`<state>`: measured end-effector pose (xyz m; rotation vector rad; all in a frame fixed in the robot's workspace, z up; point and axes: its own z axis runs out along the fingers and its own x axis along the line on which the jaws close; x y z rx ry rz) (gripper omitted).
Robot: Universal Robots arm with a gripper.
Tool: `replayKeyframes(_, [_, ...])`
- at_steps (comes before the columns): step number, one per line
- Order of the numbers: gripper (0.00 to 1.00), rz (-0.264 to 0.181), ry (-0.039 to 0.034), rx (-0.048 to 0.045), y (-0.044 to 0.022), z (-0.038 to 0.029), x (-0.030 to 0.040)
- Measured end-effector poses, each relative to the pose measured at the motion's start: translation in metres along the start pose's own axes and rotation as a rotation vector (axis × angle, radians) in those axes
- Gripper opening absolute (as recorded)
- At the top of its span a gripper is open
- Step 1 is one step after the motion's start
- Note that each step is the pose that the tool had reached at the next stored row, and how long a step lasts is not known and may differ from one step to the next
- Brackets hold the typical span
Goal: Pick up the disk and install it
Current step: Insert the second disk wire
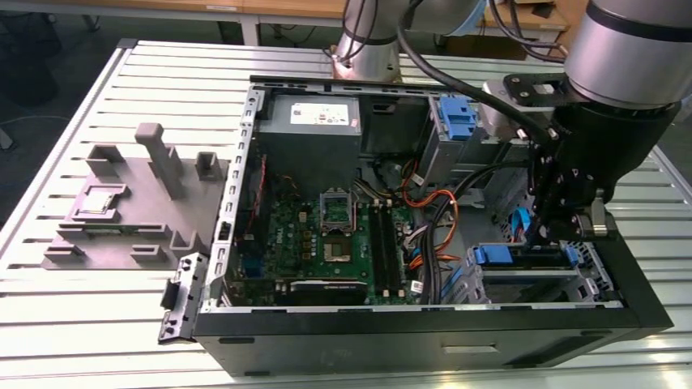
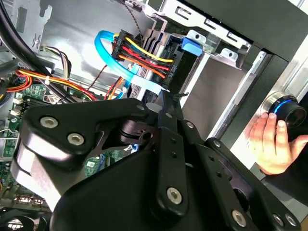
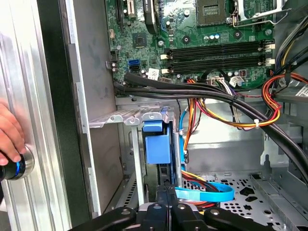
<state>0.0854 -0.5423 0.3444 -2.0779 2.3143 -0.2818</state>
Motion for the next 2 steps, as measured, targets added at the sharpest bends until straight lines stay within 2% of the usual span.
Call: replayKeyframes(2, [0.11, 0.000, -0.0001, 0.0000, 0.0000, 0.0000, 0.0000])
